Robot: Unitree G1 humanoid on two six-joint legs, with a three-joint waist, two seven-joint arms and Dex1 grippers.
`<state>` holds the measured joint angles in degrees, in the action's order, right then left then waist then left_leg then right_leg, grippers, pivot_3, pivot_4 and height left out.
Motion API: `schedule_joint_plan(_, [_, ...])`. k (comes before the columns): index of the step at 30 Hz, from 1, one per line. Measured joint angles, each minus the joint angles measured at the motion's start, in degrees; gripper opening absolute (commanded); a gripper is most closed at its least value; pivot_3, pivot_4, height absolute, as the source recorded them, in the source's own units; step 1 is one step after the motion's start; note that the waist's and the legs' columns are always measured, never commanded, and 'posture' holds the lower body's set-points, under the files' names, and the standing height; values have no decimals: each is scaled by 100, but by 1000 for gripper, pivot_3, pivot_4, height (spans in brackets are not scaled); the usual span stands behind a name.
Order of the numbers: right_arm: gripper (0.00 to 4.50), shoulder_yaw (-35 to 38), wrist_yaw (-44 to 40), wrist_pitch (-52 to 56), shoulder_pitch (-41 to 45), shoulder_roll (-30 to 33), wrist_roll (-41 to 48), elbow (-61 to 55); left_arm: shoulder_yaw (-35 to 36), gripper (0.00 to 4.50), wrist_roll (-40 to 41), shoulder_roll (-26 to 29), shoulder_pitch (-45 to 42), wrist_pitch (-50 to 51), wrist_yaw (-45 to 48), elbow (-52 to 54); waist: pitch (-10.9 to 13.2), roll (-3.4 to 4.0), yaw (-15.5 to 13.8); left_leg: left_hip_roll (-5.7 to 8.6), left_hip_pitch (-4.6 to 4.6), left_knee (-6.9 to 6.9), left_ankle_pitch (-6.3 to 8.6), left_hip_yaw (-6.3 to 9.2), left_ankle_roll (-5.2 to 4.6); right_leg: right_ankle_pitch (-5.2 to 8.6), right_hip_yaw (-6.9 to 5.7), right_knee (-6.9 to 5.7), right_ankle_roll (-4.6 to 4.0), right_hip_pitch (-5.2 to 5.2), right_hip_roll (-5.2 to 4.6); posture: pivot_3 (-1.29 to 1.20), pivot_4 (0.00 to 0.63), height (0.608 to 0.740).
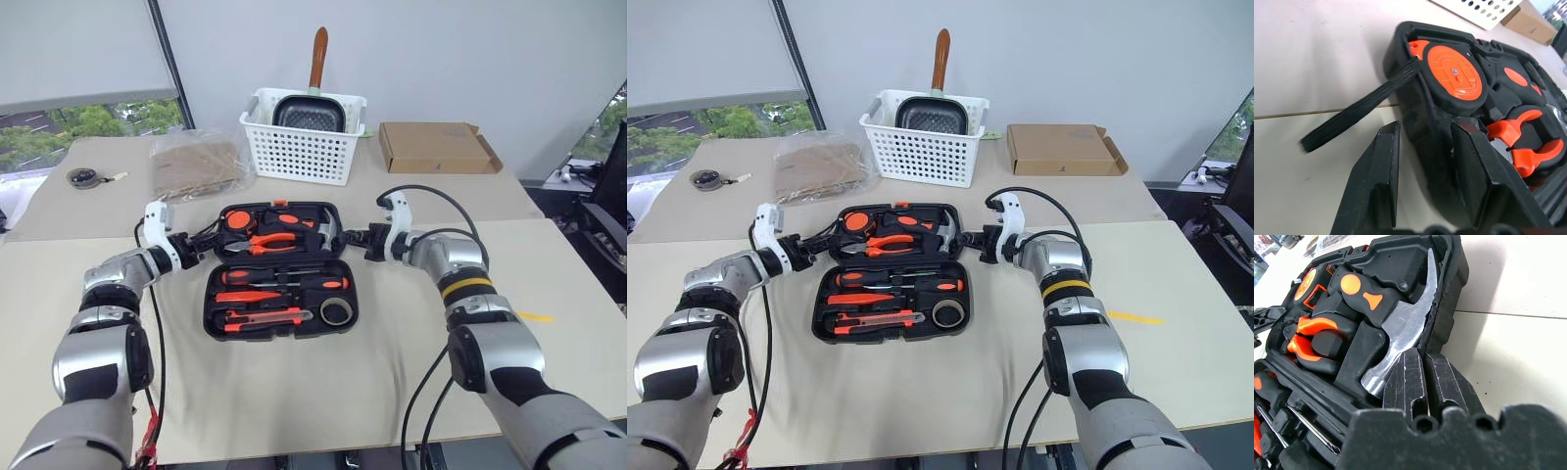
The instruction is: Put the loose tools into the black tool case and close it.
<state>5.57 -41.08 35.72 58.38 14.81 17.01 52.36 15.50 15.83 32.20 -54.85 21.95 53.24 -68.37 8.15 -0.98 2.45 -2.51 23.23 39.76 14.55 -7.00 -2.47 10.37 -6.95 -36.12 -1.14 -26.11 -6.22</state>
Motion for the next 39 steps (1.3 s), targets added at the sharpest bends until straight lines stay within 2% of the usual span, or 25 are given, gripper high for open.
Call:
schedule_joint_plan(1, [0, 0, -2, 0, 0, -2, 1, -2, 2, 1123, 0, -30, -32, -11, -40, -16, 0, 0, 1, 0, 0, 0, 0, 0, 0, 0, 0, 0, 0, 0, 0, 0, 150, 700])
schedule_joint_plan(4, [0, 5, -3, -3, -1, 1, -1, -4, 55, 20, 6, -17, -91, -44, -141, -23, 0, 0, 0, 0, -1, -1, 0, 0, 0, -1, 0, 0, -1, 0, 0, 0, 150, 700])
schedule_joint_plan(15, [0, 10, -100, -345, -91, -54, 2, -63, 122, 20, 18, 148, 0, -90, 318, 45, 0, 0, 11, -1, 1, -2, -2, -1, 4, -1, 0, 2, -1, -2, 1, 0, 150, 700])
schedule_joint_plan(26, [0, 103, -393, -1613, -408, -99, -7, -314, 14, 20, -68, 22, 330, -1669, 343, 739, 1, -1, -9, 0, 11, -3, -2, -1, 3, -13, -3, 8, -21, -7, 1, 0, 150, 700])
schedule_joint_plan(34, [0, 72, -972, -3041, -1113, -82, -59, -717, -226, 20, -286, -17, 1265, -3201, 361, 1959, 1, -1, -9, 0, 17, -5, 3, -10, -4, -13, -1, 29, -22, -10, 1, 0, 150, 700])
schedule_joint_plan(39, [0, -94, -655, -4835, -1459, -315, -615, -618, -464, 20, -827, -32, 1882, -4074, -567, 2631, 1, 0, 4, -2, -5, -6, 3, -15, -3, -13, 6, 12, -21, -4, -2, 0, 150, 700])
